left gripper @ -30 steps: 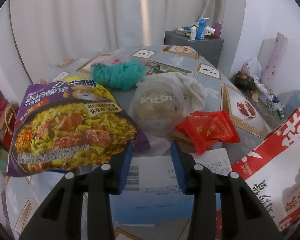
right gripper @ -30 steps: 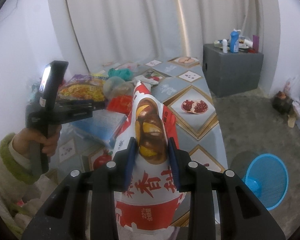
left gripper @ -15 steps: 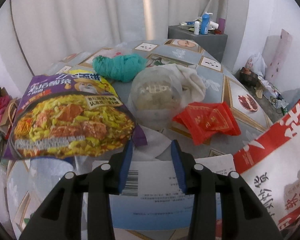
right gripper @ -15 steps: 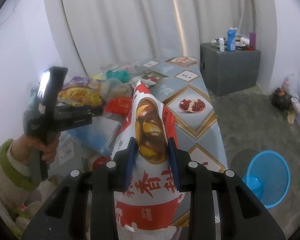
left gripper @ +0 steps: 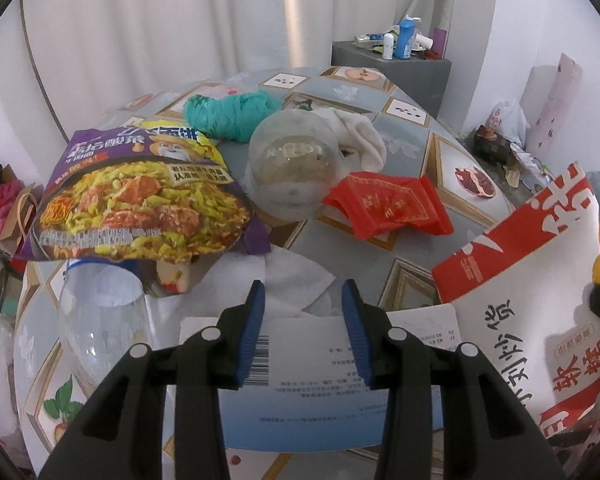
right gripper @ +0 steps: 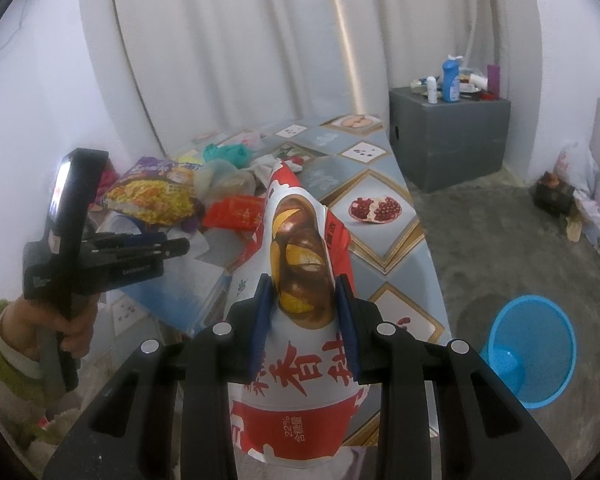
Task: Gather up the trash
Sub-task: 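Close the left gripper on the blue-and-white paper box and lift it, then carry the box with the left gripper while the right gripper carries the bag toward the wastebasket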
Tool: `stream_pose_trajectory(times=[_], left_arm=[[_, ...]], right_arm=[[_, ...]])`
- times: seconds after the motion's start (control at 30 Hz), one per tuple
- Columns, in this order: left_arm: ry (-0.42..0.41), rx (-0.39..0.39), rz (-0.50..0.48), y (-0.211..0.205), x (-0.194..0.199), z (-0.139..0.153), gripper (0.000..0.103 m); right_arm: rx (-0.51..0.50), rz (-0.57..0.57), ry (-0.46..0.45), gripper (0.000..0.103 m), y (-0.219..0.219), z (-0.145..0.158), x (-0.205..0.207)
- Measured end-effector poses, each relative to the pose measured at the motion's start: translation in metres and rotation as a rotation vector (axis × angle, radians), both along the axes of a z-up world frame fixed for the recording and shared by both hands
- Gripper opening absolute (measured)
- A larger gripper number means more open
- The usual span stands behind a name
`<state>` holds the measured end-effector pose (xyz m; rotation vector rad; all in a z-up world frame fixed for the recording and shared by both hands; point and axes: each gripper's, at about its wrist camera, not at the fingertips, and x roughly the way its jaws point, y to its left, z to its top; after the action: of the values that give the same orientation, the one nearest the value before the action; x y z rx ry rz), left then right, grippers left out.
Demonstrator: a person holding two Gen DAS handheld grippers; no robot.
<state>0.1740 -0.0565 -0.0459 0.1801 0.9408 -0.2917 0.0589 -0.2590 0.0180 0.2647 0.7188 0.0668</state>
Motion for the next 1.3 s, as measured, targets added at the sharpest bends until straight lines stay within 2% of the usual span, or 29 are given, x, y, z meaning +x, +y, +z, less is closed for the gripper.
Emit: stream_pose_trajectory(times=[0.2,0.43,0.57,0.67,0.73,0.83,1.0,1.17,1.23,1.3], left_arm=[[0.005,-0.001,0.004,0.002,-0.009,0.000,0.039],[0.008,-0.030,-0.049,0.005,-0.022,0.000,0.049],[0.003,-0.061,-0.111,0.009,-0.034,0.002,0.054],[-0.014,-0.100,-0.180,0.012,-0.040,0.011,0.067],[-0.042,-0.101,-0.244,0.011,-0.045,0.018,0.078],[-0.077,-0.082,-0.361,0.008,-0.050,0.026,0.089],[-0.090,0.024,-0.648,-0.004,-0.059,0.025,0.097],[-0.055,0.224,-0.936,-0.017,-0.070,0.009,0.097],[-0.043,0.298,-1.010,-0.021,-0.072,-0.002,0.097],[-0.040,0.367,-1.034,-0.026,-0.069,-0.013,0.097]], right_arm=[[0.001,-0.005,-0.001,0.030,0.000,0.000,-0.003],[0.003,-0.004,-0.001,0.030,-0.001,0.001,-0.003],[0.006,-0.002,-0.003,0.030,-0.002,0.001,-0.004],[0.038,0.010,-0.006,0.030,-0.007,0.003,-0.006],[0.059,0.012,-0.003,0.030,-0.013,0.004,-0.006],[0.072,0.010,0.007,0.030,-0.019,0.003,-0.007],[0.094,0.017,0.020,0.030,-0.023,0.002,-0.007],[0.087,0.033,0.030,0.030,-0.020,0.001,-0.004],[0.078,0.044,0.030,0.031,-0.018,0.001,-0.003],[0.071,0.048,0.032,0.031,-0.018,0.000,-0.003]])
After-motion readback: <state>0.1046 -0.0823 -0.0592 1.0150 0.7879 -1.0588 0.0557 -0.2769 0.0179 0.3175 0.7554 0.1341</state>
